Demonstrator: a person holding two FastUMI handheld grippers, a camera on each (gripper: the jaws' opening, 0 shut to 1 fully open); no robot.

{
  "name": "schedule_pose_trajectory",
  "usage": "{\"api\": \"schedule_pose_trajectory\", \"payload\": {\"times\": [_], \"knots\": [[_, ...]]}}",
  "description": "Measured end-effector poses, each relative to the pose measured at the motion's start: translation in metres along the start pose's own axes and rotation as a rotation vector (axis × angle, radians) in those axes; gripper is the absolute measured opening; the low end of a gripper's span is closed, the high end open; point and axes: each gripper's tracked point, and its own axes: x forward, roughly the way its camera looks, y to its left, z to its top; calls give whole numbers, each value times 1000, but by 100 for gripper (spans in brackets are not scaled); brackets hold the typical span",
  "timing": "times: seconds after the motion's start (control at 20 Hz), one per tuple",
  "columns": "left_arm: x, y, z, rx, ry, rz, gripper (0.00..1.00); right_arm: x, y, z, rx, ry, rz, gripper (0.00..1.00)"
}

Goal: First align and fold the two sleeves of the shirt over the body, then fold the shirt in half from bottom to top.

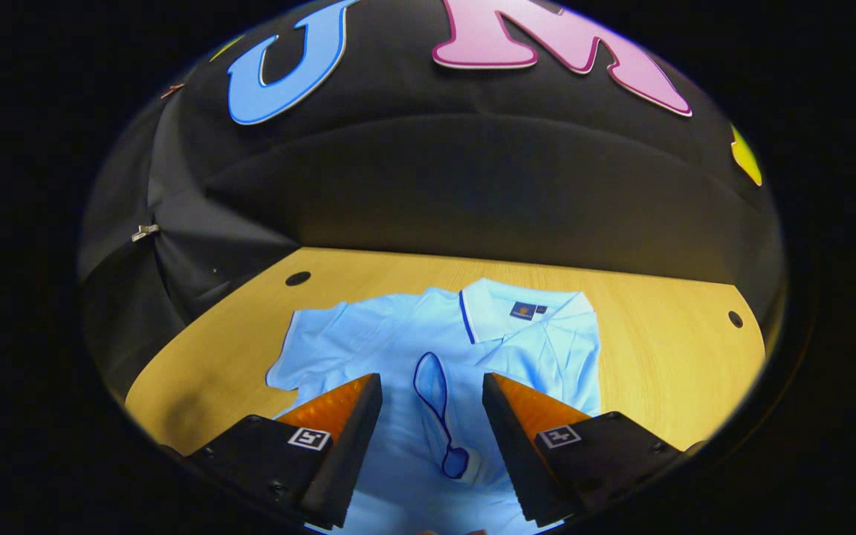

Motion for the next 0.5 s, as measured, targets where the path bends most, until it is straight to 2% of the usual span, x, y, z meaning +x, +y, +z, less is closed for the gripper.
{"api": "schedule_pose_trajectory", "payload": {"times": [0.3,0.5], "knots": [[103,-26,1,60,11,-41,98,-48,-13,24,24,-105,7,89],[154,-44,-9,15,59,-63,98,-75,-26,34,15,-149,12,91]]}}
